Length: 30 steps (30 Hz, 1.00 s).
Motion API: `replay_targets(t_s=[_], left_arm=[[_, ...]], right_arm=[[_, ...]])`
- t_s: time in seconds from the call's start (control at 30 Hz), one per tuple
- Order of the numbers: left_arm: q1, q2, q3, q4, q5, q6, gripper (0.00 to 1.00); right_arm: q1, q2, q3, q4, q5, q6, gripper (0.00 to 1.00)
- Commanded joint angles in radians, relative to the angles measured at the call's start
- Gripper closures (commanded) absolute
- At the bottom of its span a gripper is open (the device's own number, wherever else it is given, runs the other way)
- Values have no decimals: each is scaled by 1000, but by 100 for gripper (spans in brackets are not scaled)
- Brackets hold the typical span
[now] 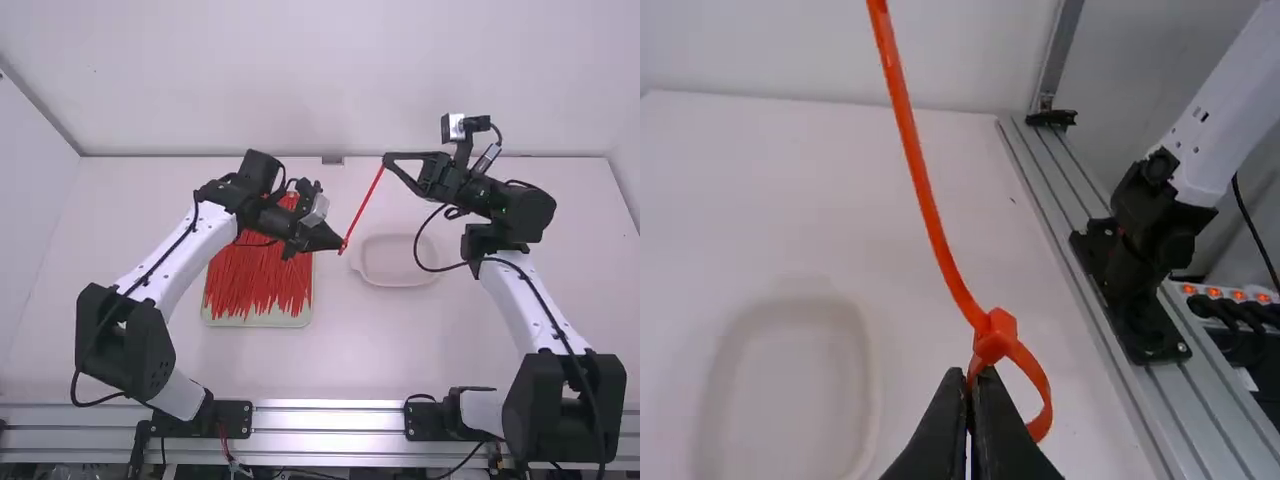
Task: Fasten the cable tie
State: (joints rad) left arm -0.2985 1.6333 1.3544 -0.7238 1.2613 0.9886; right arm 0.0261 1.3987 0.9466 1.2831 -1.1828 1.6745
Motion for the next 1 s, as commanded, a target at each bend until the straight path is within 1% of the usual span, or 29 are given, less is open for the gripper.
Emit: replay_targets(t_s=[0.0,0.07,0.1,0.2,0.27,0.33,0.43,0.47,0.5,0.57,0.67,0.83,0.9,0.97], left_arm=[[-3,3,-34,1,-21,6,98],[-2,3,-34,52,-13,-63,98],[-2,3,-34,52,-13,-63,98],[-3,2,-34,138,-8,-174,98],[-2,-3,-34,185,27,-192,98],[-2,-12,-34,222,64,-189,98],[-3,-26,-34,278,101,-211,98],[-3,-34,-34,327,124,-248,98],[-3,-34,-34,327,124,-248,98],[-2,-47,-34,401,152,-305,98],[-2,-61,-33,528,164,-407,98],[3,-65,-34,849,164,-696,98],[-4,-65,-34,961,165,-782,99],[-4,-65,-34,1044,165,-837,98]], right_arm=[[-6,-28,23,19,107,4,100],[-16,-28,23,19,104,4,100],[-16,-28,23,19,104,4,100],[-29,-28,23,19,96,4,100],[-40,-28,23,18,92,3,100],[-53,-28,23,14,91,1,87],[-71,-28,23,12,92,0,87],[-81,-28,23,12,91,1,86],[-81,-28,23,12,91,1,86],[-98,-28,23,12,85,2,81],[-112,-28,23,12,67,5,69],[-111,-28,23,11,8,5,56],[-107,-28,23,11,-16,5,54],[-91,-28,23,12,-26,4,53]])
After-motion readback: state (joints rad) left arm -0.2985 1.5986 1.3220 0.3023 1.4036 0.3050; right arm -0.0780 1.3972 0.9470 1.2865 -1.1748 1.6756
